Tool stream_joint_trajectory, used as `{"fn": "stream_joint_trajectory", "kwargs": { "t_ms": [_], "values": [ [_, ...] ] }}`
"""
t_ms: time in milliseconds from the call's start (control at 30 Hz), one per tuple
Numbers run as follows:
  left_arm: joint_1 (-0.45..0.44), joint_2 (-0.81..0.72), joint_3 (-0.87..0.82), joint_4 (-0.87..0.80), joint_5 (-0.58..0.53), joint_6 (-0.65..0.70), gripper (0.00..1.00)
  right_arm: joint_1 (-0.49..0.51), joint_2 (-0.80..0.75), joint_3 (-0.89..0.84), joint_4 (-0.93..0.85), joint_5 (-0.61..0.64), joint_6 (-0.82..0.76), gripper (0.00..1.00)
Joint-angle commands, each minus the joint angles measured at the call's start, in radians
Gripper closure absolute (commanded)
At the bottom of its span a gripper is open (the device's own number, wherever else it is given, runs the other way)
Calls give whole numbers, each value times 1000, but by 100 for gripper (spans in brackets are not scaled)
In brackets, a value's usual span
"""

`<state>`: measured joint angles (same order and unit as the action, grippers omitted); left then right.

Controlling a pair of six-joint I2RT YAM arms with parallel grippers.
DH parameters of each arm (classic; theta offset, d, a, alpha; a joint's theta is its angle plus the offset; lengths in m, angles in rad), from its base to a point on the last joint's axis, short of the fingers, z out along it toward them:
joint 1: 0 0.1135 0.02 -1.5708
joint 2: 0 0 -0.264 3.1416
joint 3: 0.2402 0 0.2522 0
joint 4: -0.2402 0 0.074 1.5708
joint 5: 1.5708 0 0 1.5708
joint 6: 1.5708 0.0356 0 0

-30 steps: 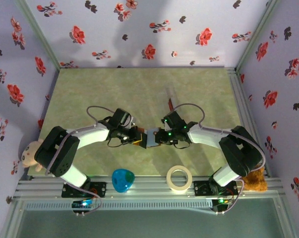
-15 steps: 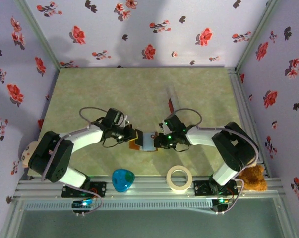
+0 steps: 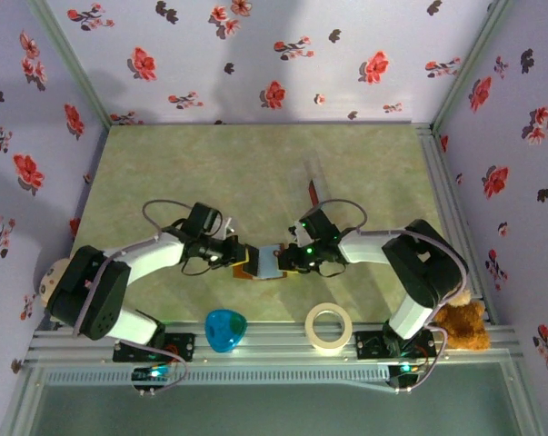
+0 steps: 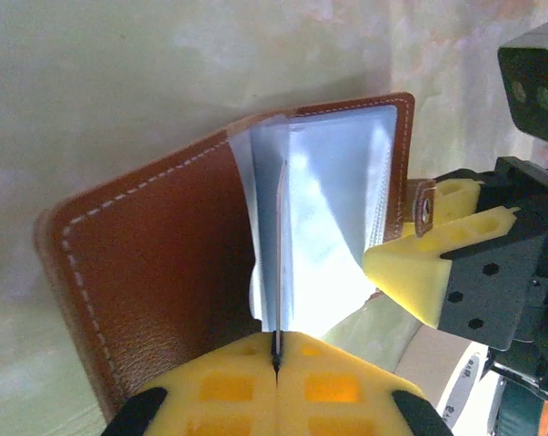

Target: Put the credit cards into the card holder

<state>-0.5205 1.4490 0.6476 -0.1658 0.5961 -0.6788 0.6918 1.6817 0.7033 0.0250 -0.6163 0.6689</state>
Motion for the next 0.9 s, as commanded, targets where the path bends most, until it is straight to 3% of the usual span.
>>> {"fn": "stream_joint_trajectory", "kwargs": {
  "t_ms": [0, 467, 867],
  "values": [
    [13, 4, -8, -31, 15, 45, 100, 7, 42, 9, -53, 26, -33, 76],
    [16, 60, -32, 66, 76, 6, 100, 6, 72, 4, -24, -17, -31, 76],
    [29, 107, -81, 219, 193, -87, 100, 5, 76, 5, -16, -17, -40, 75]
  ]
}}
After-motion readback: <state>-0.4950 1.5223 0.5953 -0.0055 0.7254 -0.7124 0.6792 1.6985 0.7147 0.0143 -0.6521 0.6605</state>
